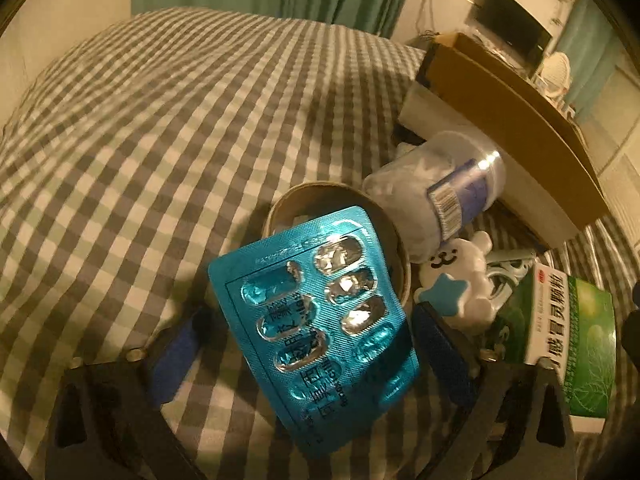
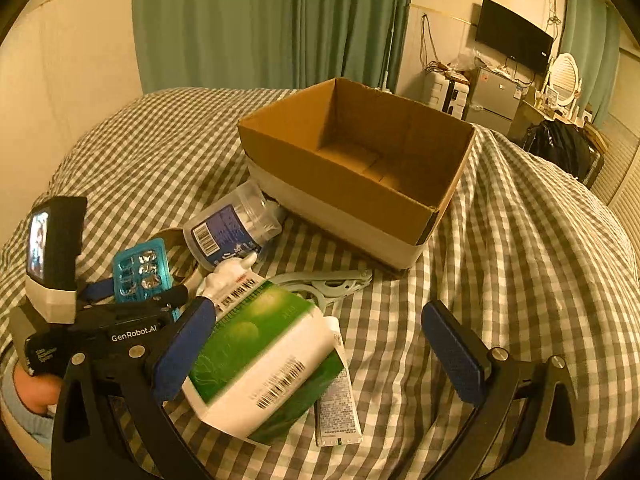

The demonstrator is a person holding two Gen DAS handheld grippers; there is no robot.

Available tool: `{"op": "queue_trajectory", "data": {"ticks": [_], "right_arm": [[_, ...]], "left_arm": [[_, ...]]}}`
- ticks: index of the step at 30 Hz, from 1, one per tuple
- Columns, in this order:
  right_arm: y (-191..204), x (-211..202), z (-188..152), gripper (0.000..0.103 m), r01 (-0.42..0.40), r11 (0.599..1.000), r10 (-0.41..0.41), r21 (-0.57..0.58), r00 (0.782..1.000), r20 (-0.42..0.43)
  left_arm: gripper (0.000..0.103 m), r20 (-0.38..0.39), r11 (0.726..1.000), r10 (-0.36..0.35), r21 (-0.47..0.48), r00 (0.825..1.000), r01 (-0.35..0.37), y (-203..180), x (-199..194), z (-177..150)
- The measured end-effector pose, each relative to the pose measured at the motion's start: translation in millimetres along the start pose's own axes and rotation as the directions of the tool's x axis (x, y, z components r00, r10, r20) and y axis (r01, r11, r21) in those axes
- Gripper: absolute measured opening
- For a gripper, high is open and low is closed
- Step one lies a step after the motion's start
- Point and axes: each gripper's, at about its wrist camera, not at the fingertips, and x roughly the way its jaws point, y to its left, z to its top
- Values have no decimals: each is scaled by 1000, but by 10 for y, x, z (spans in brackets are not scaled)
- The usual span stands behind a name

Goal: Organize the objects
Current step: 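Grasp the teal blister pack with the left gripper while the right grasps the green medicine box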

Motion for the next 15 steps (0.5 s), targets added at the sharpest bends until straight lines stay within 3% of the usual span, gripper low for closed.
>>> {"op": "queue_trajectory", "data": {"ticks": [1, 2, 4, 6, 8, 9, 11, 15], "right_arm": [[-2, -10, -4, 103, 1, 1000, -1, 0, 1000, 2], [-4, -29, -6, 103, 2, 1000, -2, 0, 1000, 6], [16, -83, -2, 103, 4, 1000, -4, -5, 1000, 22], [61, -133, -8, 103, 0, 1000, 1, -16, 1000, 30], [127, -160, -35, 103, -18, 999, 19, -26, 999, 28], [163, -157, -56, 103, -23, 999, 24, -30, 1000, 20], [242, -106, -107, 103, -19, 999, 19, -41, 1000, -7], [341, 45, -144, 103, 1, 1000, -3, -25, 997, -77]], "left_arm": [[71, 2, 1000, -23, 15, 1000, 23, -25, -42, -6], [63, -2, 999, -46, 26, 999, 47, -46, -71, -17], [59, 11, 998, -34, 50, 999, 33, -81, -131, -55], [48, 9, 998, -33, 58, 999, 33, -83, -206, -82], [21, 21, 997, -41, 63, 999, 40, -96, -308, -97], [14, 31, 997, -43, 68, 999, 41, -110, -375, -90], [8, 69, 996, -36, 79, 997, 30, -121, -517, -86], [7, 122, 996, -10, 91, 992, -2, -33, -581, -75]]}}
